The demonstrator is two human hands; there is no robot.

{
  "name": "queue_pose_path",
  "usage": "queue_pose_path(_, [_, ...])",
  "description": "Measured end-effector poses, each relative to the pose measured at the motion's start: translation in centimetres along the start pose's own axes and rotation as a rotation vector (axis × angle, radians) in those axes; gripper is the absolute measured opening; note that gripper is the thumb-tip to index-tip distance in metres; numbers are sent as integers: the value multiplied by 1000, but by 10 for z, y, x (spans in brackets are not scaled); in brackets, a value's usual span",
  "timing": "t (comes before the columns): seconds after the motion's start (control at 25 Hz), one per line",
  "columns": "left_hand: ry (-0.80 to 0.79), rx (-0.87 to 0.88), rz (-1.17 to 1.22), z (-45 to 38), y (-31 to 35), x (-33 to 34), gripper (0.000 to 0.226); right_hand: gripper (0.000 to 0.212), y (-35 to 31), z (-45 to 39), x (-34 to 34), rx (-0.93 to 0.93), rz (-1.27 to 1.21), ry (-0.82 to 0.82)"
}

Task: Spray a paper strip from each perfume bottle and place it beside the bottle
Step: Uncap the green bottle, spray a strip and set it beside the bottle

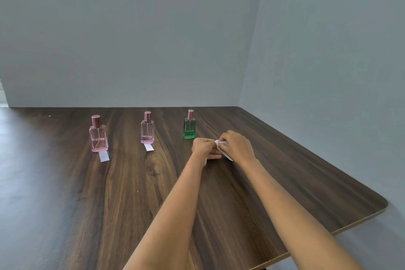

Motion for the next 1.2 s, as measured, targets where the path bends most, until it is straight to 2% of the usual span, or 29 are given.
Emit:
queue_pose_path(0.24, [-6,-10,17,1,1,3,20,23,8,3,-2,32,-58,-3])
queue_pose_path(0.44, [14,-23,30,2,1,5,12,24,11,10,-3,-2,-87,-18])
queue_pose_path(0.64, [45,-24,118,4,0,12,11,21,18,11,2,277,-392,17])
queue_pose_path(0.88, [83,-54,192,0,-1,28,19,18,32,11,7,502,-684,68])
queue_pose_path(1.04, [69,-87,192,4,2,40,6,18,42,10,17,722,-906,86])
queue_pose_path(1.2, [99,-106,144,0,1,40,20,8,62,13,16,925,-1092,227])
Point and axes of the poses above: each hand's wrist, its own z-axis away from the middle knuckle, its own x-axis out of the palm, y = z × x, the point moved 3 cm from there along -z, towards the middle knuckle, and after that the axes turned 2 degrees about z, right-handed, at the moved point
